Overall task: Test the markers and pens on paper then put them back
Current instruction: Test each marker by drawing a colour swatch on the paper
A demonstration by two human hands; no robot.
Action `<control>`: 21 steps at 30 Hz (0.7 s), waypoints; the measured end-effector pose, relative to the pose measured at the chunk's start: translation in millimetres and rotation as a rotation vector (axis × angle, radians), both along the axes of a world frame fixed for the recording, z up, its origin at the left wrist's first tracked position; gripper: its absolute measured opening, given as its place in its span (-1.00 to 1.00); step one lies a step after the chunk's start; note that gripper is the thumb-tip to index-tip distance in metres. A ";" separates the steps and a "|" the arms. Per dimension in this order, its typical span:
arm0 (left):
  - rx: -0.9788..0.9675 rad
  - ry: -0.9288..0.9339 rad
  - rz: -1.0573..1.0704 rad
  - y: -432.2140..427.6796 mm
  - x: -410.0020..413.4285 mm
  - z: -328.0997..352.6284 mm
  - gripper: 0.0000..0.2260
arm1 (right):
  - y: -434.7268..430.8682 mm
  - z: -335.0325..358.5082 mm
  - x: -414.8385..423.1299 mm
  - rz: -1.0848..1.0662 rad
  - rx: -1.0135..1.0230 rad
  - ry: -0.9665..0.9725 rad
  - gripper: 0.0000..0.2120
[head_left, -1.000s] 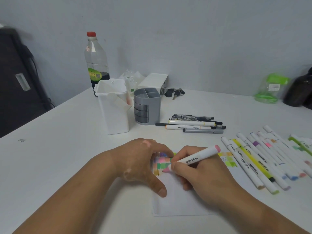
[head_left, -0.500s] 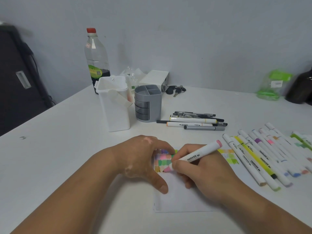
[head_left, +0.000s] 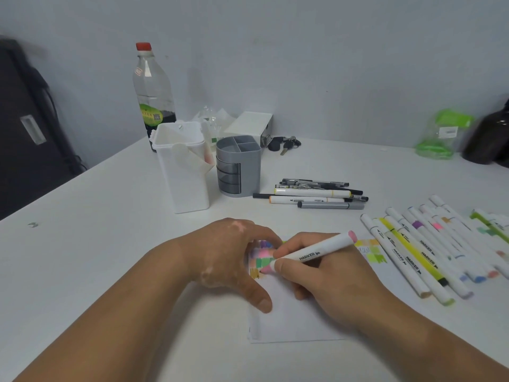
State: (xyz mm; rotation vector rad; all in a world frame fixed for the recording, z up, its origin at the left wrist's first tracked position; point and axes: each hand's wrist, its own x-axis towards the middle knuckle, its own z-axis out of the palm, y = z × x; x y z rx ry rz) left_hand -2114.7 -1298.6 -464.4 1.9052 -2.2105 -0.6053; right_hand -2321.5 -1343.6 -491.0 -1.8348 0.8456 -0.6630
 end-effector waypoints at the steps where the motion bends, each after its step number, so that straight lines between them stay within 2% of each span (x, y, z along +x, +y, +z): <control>1: 0.003 -0.003 0.001 -0.2 0.1 -0.7 -0.24 | 0.3 0.5 0.2 -0.001 0.016 -0.026 -0.96; 5: -0.051 0.046 0.034 2.9 6.7 -0.5 -0.17 | -8.3 9.3 -5.1 -0.148 0.147 -0.364 -0.92; 8: -0.173 0.250 0.120 3.9 16.5 2.9 -0.28 | -17.1 19.0 -13.5 -0.223 0.211 -0.519 -0.95; 11: -0.206 0.648 0.221 -1.4 17.1 2.7 -0.47 | -21.5 20.6 -17.8 -0.260 0.238 -0.540 -0.74; 14: -0.206 0.981 0.296 -5.2 13.6 -2.1 -0.59 | -22.1 20.3 -18.5 -0.257 0.237 -0.529 -0.71; 21: -0.131 1.092 0.216 -4.1 8.8 -4.0 -0.80 | -24.8 20.6 -20.1 -0.227 0.307 -0.585 -0.69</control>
